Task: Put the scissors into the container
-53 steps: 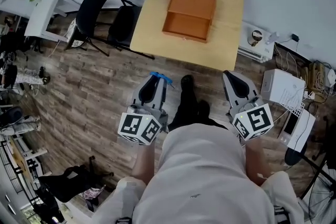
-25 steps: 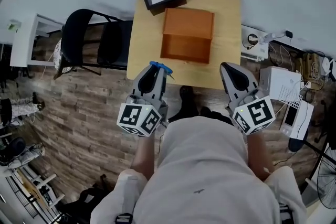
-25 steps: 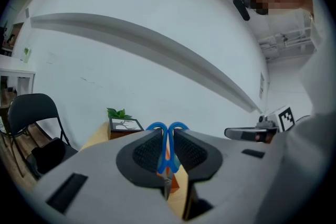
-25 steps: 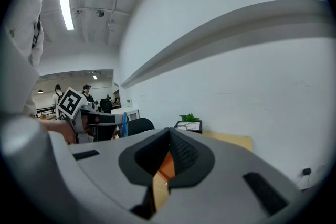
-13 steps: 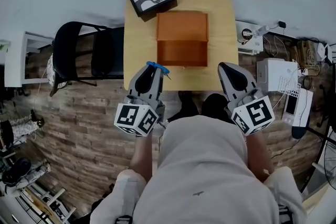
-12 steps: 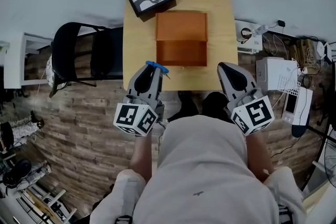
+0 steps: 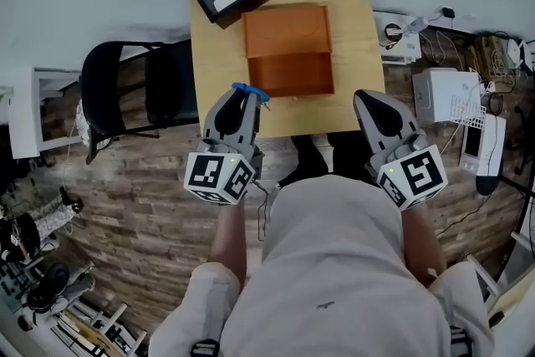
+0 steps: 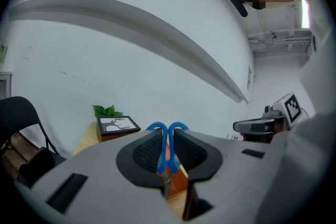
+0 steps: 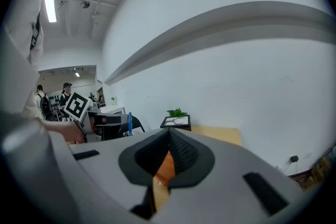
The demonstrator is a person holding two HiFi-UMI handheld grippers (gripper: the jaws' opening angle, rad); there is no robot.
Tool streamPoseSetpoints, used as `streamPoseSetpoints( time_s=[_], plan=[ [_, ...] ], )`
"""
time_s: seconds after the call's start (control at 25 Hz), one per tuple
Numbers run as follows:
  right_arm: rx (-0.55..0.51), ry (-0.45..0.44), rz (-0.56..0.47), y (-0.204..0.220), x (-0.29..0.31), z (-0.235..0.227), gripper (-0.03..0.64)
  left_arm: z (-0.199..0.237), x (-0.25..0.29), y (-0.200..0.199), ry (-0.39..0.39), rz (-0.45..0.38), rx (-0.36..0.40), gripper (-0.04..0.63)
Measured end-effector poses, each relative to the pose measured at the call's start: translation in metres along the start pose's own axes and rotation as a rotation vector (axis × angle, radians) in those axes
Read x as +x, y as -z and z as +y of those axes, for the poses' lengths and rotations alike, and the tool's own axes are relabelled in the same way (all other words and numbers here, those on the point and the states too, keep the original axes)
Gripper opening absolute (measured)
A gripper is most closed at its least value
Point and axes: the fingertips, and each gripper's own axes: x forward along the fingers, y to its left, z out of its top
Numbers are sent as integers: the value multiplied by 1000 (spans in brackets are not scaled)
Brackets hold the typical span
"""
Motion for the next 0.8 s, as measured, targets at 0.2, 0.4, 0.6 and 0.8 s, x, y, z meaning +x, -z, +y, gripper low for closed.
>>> streamPoseSetpoints(
  time_s=[0.2,0.4,0.6,0.8],
  plan=[
    [11,12,9,4,4,-5,-2,3,19,4,19,45,89,64],
    [22,21,25,8,6,-13,-2,2,44,14,48,111,155,64],
    [35,32,38,13,10,-21,-2,2,65,26,79,157,177,64],
    [59,49,37,17,9,-31,-2,-2,84,50,109,256,323,64]
  ],
)
